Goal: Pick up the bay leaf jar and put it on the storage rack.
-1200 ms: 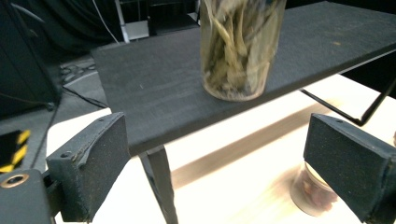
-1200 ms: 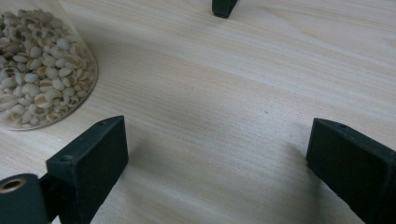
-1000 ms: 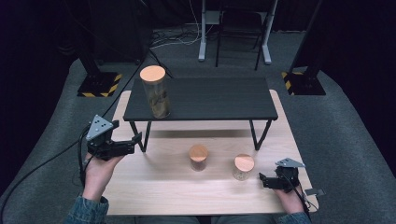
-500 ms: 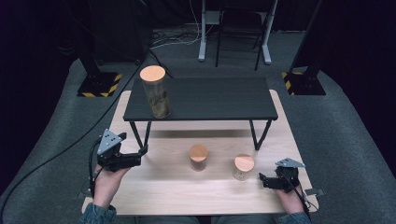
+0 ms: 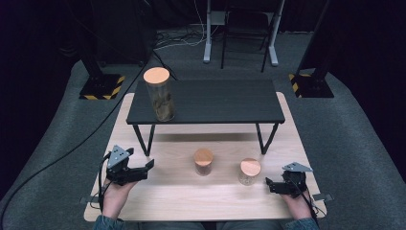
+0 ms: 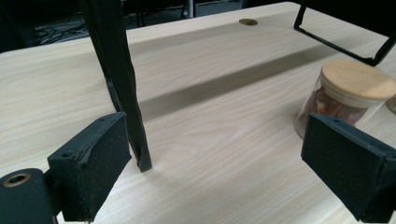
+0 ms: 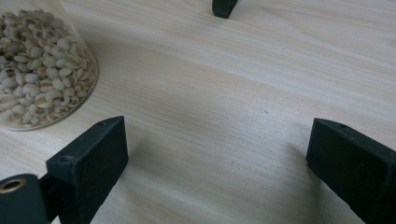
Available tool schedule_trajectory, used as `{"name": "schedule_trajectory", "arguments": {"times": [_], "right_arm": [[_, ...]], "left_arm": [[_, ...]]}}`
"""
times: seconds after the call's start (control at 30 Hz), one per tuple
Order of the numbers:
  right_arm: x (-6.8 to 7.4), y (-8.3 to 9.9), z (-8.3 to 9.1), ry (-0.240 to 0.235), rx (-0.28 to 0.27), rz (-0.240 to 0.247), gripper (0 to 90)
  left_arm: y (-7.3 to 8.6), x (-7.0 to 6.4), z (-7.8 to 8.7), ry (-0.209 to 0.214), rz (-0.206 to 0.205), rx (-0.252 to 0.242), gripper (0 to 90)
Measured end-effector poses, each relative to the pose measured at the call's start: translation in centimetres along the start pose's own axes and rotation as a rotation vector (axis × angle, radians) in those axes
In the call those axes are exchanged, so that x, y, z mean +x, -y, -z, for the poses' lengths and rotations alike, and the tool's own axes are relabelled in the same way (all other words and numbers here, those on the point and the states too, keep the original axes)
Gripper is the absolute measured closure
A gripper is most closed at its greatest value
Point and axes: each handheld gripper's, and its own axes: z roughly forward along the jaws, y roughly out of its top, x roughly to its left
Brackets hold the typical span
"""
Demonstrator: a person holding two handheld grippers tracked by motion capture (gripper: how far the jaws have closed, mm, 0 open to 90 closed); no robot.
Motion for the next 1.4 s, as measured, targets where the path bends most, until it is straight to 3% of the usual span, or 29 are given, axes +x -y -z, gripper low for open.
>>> {"name": "schedule_trajectory", "arguments": {"times": [0.27,0.77,0.97,1.13,1.23,1.4], "right_arm": [[0.0,0.0,0.0,-0.001,0.000,0.000,4.5],[0.0,0.0,0.0,0.000,0.001,0.002,4.5],[0.0,0.0,0.0,0.001,0.001,0.003,4.4],[0.0,0.0,0.0,0.001,0.001,0.004,4.5],[0.0,0.0,0.0,0.001,0.001,0.004,4.5],[0.0,0.0,0.0,0.001,0.001,0.004,4.5]], "left_arm": [[2.2,0.4,-1.0,-0.007,0.027,0.016,7.8],[5.2,0.8,-2.2,-0.025,0.016,0.084,8.2],[6.1,1.5,-2.5,-0.035,0.032,0.108,8.2],[6.6,1.7,-3.1,-0.046,0.029,0.152,8.4],[6.9,2.0,-3.5,-0.036,0.062,0.184,8.3],[6.9,2.1,-3.7,-0.040,0.062,0.213,8.9]]}}
